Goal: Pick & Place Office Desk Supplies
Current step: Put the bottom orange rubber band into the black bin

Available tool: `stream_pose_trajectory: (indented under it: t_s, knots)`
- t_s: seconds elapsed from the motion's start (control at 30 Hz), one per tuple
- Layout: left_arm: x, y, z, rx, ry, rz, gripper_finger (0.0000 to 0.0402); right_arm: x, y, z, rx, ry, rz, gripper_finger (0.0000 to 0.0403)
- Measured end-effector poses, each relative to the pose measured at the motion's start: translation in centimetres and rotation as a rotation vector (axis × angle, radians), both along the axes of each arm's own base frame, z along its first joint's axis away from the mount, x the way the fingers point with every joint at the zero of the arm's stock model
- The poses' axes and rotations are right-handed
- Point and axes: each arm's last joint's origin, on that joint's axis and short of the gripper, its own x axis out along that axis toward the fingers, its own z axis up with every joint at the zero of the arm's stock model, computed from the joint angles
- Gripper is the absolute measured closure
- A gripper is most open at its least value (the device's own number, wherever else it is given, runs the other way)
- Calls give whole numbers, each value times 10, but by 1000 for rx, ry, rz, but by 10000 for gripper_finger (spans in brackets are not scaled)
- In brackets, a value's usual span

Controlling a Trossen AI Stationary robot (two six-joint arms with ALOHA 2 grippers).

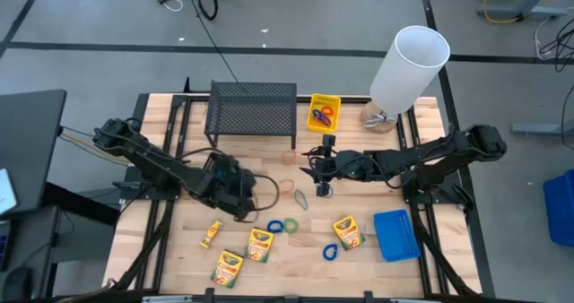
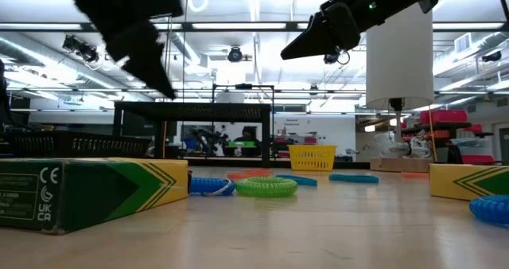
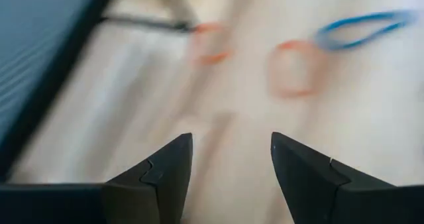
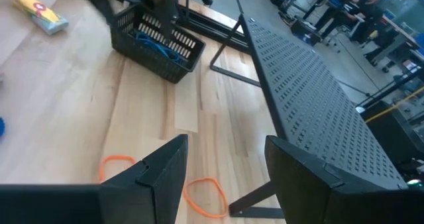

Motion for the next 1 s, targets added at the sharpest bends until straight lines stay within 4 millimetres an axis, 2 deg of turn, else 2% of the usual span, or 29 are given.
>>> stream_pose_trajectory:
  t_s: [0.13, 0.3, 0.53, 0.73, 1.0]
  knots:
    - [20, 1, 7, -107, -59, -162, 189, 0, 0, 0, 0, 0, 0, 190]
    - [32, 19, 8, -247, -50, -253, 189, 0, 0, 0, -1, 2, 1, 190]
    - [43, 47, -9, -387, 17, -312, 189, -1, 0, -3, -4, 32, 0, 190]
    - [61, 64, -28, -462, 0, -356, 189, -2, 0, -3, -5, 38, 0, 190]
    - [75, 90, -55, -483, 6, -286, 189, -2, -1, -4, -8, 41, -7, 190]
